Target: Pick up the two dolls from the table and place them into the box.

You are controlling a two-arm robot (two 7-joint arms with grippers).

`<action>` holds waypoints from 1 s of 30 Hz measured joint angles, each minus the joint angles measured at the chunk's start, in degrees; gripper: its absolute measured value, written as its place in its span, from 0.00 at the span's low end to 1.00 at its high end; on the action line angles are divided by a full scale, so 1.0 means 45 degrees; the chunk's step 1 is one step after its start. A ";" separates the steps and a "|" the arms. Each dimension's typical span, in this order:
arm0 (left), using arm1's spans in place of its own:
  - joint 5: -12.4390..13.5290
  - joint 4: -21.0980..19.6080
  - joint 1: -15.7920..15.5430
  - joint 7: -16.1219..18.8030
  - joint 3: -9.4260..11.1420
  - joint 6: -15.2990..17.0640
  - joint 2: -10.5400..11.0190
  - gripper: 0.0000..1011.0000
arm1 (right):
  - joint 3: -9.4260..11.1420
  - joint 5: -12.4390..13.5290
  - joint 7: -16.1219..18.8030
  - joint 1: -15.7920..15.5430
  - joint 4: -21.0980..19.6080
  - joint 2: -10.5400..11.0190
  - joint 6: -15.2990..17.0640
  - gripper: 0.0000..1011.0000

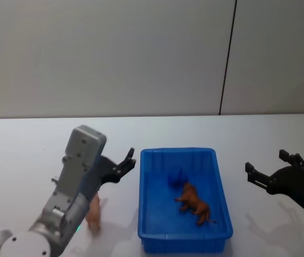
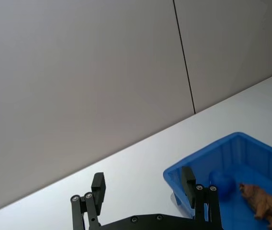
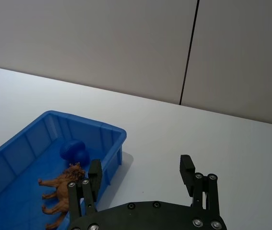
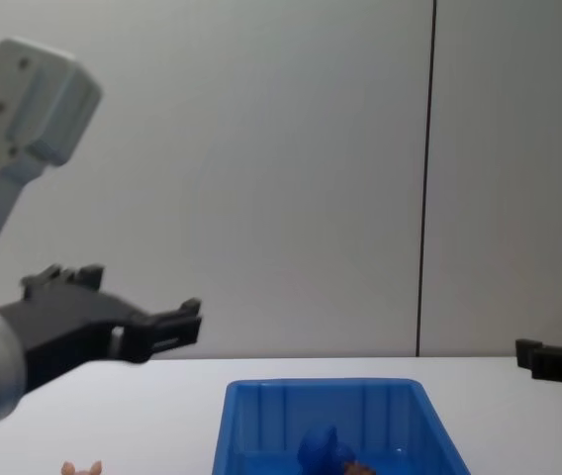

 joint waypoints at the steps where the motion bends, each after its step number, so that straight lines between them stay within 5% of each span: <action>1: -0.0096 -0.0055 0.0090 0.0108 -0.0012 0.0010 0.0053 0.99 | 0.0002 0.0002 -0.0001 -0.0004 -0.0001 0.0003 0.0000 0.99; 16: -0.1844 -0.0623 0.1766 0.1332 -0.0166 -0.0153 0.0807 0.99 | 0.0025 0.0011 -0.0020 -0.0029 -0.0020 0.0038 0.0000 0.99; 30: -0.2834 -0.0228 0.2472 0.1466 -0.0272 -0.0202 0.0997 0.99 | 0.0033 0.0010 -0.0026 -0.0043 -0.0026 0.0050 0.0002 0.99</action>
